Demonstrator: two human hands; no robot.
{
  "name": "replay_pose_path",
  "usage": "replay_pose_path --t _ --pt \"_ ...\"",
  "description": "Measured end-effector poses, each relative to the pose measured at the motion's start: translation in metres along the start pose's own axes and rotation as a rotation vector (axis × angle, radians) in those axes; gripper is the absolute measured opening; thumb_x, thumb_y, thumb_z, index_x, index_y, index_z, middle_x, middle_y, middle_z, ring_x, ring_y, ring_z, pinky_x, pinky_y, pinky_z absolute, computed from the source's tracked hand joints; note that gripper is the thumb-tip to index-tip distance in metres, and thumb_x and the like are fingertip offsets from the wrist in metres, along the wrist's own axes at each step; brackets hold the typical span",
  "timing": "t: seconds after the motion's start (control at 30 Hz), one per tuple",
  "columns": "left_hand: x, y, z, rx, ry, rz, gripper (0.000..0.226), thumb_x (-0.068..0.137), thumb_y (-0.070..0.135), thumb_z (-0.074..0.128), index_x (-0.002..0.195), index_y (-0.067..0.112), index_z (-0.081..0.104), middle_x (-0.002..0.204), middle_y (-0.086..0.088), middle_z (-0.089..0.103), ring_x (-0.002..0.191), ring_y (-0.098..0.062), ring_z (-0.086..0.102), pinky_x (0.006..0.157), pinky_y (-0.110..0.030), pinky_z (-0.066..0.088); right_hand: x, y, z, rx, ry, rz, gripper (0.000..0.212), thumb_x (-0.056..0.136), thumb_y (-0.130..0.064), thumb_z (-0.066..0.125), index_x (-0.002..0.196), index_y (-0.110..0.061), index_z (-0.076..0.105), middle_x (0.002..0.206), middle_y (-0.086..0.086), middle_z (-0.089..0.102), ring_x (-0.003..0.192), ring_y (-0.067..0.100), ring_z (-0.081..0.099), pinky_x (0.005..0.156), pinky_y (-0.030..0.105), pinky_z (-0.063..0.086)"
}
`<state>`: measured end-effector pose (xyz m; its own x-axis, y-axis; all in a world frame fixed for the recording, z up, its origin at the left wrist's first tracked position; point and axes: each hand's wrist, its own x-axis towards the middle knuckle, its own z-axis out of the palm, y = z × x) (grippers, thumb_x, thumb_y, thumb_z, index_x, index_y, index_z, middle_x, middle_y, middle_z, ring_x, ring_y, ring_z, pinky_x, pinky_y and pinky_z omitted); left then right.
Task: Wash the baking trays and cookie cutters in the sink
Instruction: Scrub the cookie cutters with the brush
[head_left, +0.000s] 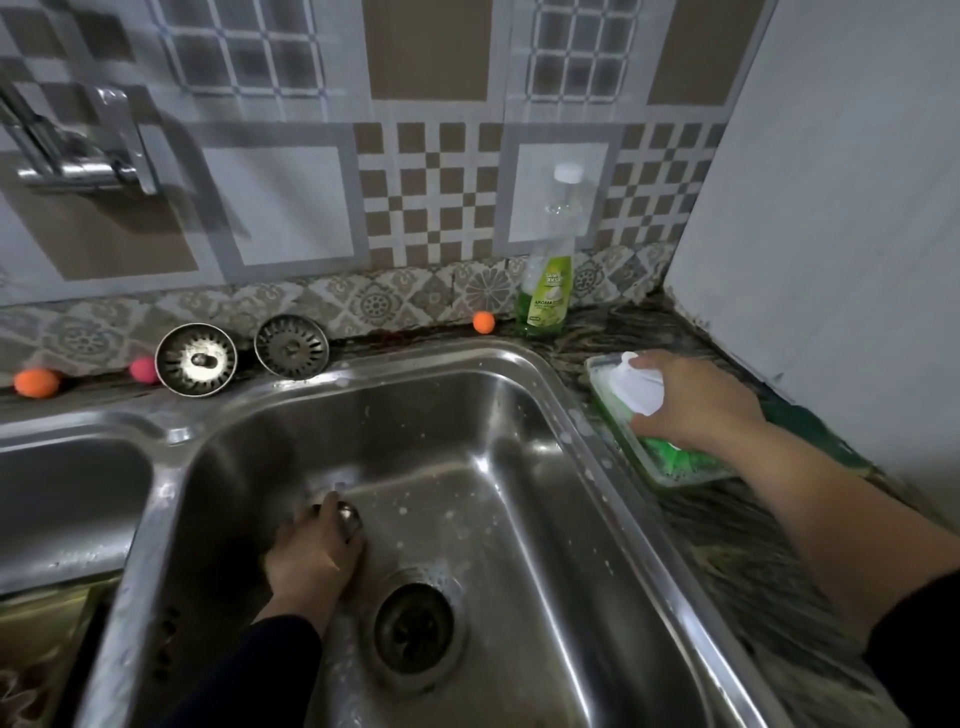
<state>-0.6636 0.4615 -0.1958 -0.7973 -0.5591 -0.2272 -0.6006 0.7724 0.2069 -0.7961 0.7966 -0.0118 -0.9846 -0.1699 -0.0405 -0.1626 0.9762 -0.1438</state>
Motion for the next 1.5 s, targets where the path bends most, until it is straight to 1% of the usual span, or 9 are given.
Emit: replay_pose_path --t 0.17,0.33,0.6,0.73,0.87,1.0,1.2,1.33,1.5 --pt "-0.007 0.009 -0.002 -0.009 -0.028 0.002 0.056 0.086 0.053 0.050 0.137 0.038 0.032 0.122 0.000 0.052 0.106 -0.023 0.057 0.070 -0.029 0.045 -0.002 -0.007 -0.014 -0.005 0.009 0.002 0.078 0.073 -0.038 0.073 0.142 -0.036 0.036 0.133 0.003 0.052 0.112 0.027 0.055 0.080 0.037 0.052" --pt "-0.027 0.027 -0.022 -0.201 0.002 0.089 0.066 0.082 0.045 0.063 0.139 0.032 0.033 0.132 -0.008 0.047 0.111 -0.030 0.056 0.084 -0.034 0.048 -0.017 -0.026 -0.039 0.034 0.095 -0.078 0.076 0.073 -0.036 0.073 0.140 -0.036 0.038 0.131 0.001 0.052 0.114 0.025 0.053 0.075 0.032 0.044" --pt "-0.089 0.049 -0.053 -0.858 0.121 0.297 0.055 0.069 0.026 0.081 0.120 0.023 0.060 0.106 0.002 0.067 0.091 -0.011 0.065 0.082 -0.027 0.054 -0.115 -0.103 -0.002 0.302 0.011 -0.340 0.072 0.068 -0.037 0.073 0.134 -0.040 0.044 0.128 -0.006 0.057 0.110 0.020 0.057 0.082 0.031 0.049" --pt "-0.128 0.040 -0.054 -0.794 0.125 0.486 0.057 0.058 0.038 0.072 0.111 0.019 0.065 0.101 0.003 0.069 0.093 -0.009 0.066 0.085 -0.027 0.053 -0.136 -0.132 0.029 0.431 -0.007 -0.349 0.071 0.069 -0.036 0.071 0.135 -0.040 0.044 0.130 -0.004 0.056 0.113 0.020 0.056 0.089 0.031 0.047" --pt "-0.135 0.009 -0.062 -0.814 0.195 0.419 0.062 0.060 0.020 0.083 0.118 0.019 0.062 0.109 0.005 0.068 0.101 -0.008 0.064 0.094 -0.032 0.051 -0.150 -0.136 0.029 0.429 -0.091 -0.383 0.073 0.068 -0.037 0.073 0.135 -0.041 0.044 0.127 -0.006 0.057 0.107 0.019 0.058 0.080 0.029 0.047" --pt "-0.152 0.010 -0.073 -0.758 0.191 0.540 0.070 0.063 0.023 0.083 0.128 0.017 0.057 0.117 0.010 0.060 0.107 -0.005 0.059 0.096 -0.020 0.046 -0.150 -0.142 0.018 0.470 -0.036 -0.358 0.071 0.068 -0.036 0.073 0.133 -0.040 0.046 0.128 -0.003 0.059 0.108 0.021 0.058 0.083 0.030 0.049" --pt "-0.149 0.003 -0.088 -0.759 0.238 0.452 0.065 0.070 0.022 0.081 0.130 0.019 0.055 0.117 0.004 0.063 0.106 -0.010 0.060 0.095 -0.025 0.048 -0.157 -0.148 0.012 0.540 -0.098 -0.391 0.068 0.067 -0.036 0.074 0.130 -0.042 0.048 0.125 -0.010 0.060 0.099 0.017 0.063 0.067 0.024 0.049" --pt "-0.161 0.020 -0.088 -0.738 0.172 0.540 0.066 0.071 0.022 0.080 0.131 0.016 0.053 0.116 0.012 0.057 0.106 -0.002 0.056 0.092 -0.007 0.042 -0.148 -0.144 0.006 0.562 -0.023 -0.305 0.067 0.070 -0.037 0.073 0.132 -0.042 0.046 0.127 -0.006 0.060 0.102 0.020 0.062 0.075 0.028 0.050" --pt "-0.155 0.021 -0.091 -1.023 0.113 0.341 0.048 0.079 0.010 0.075 0.121 0.024 0.056 0.100 0.006 0.067 0.091 0.001 0.064 0.087 -0.022 0.051 -0.159 -0.131 0.007 0.559 -0.057 -0.382 0.068 0.069 -0.036 0.073 0.131 -0.043 0.047 0.120 -0.006 0.061 0.094 0.019 0.064 0.072 0.033 0.054"
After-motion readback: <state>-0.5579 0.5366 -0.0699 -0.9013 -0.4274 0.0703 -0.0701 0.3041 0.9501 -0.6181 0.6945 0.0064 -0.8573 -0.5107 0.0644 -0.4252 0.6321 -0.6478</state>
